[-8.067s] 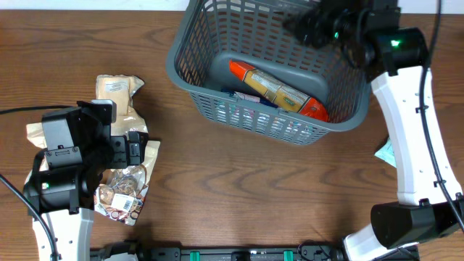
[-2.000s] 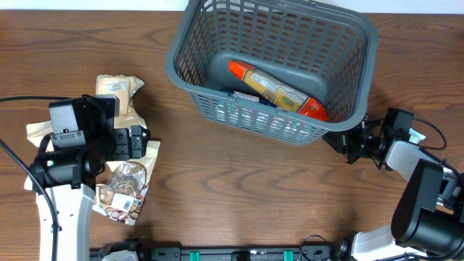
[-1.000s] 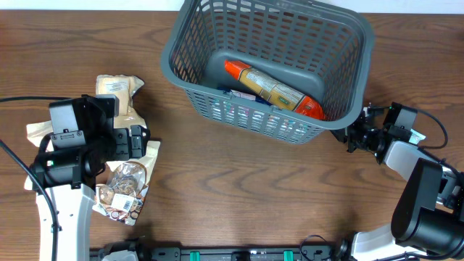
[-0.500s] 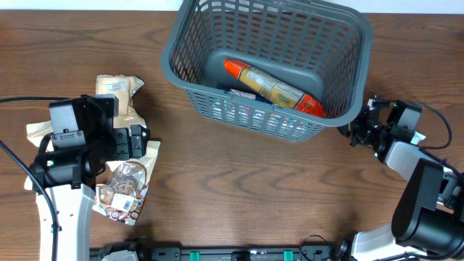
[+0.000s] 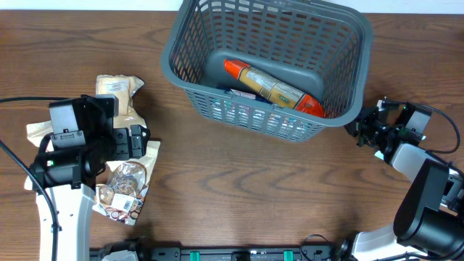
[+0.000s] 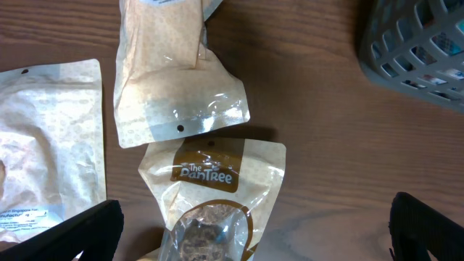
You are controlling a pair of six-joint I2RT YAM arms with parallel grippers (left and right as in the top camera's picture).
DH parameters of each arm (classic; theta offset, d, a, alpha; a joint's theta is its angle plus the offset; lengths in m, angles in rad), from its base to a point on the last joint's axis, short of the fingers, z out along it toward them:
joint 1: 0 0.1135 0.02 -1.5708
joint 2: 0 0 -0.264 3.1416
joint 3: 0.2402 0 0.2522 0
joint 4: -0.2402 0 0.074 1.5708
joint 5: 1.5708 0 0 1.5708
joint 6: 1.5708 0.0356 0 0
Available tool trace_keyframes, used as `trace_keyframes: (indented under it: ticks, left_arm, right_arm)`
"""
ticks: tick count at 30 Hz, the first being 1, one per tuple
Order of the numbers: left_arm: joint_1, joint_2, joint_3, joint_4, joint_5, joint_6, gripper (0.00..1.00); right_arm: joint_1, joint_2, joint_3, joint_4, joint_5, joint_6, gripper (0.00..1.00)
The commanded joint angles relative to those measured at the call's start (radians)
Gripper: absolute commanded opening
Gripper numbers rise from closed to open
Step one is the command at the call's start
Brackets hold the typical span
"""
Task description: Pack container
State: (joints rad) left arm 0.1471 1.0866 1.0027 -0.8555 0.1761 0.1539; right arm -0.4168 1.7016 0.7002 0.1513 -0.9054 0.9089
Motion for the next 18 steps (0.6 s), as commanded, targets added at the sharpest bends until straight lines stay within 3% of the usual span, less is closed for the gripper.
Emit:
trace_keyframes:
  ticks: [1,11,18]
  left_arm:
    - [0.004,-0.001,0.003,0.001,-0.001,-0.01,0.99]
    - [0.004,-0.001,0.003,0.001,-0.001,-0.01,0.99]
    - [0.004,-0.001,0.003,0.002,-0.001,-0.01,0.99]
  right_arm:
    - [-0.004,0.006,0.005,0.009,-0.023,-0.015,0.01]
    - [-0.089,0.006,0.037,0.086,0.089,-0.039,0.02]
    - [-0.13,0.006,0.171,0.212,-0.06,-0.14,0.01]
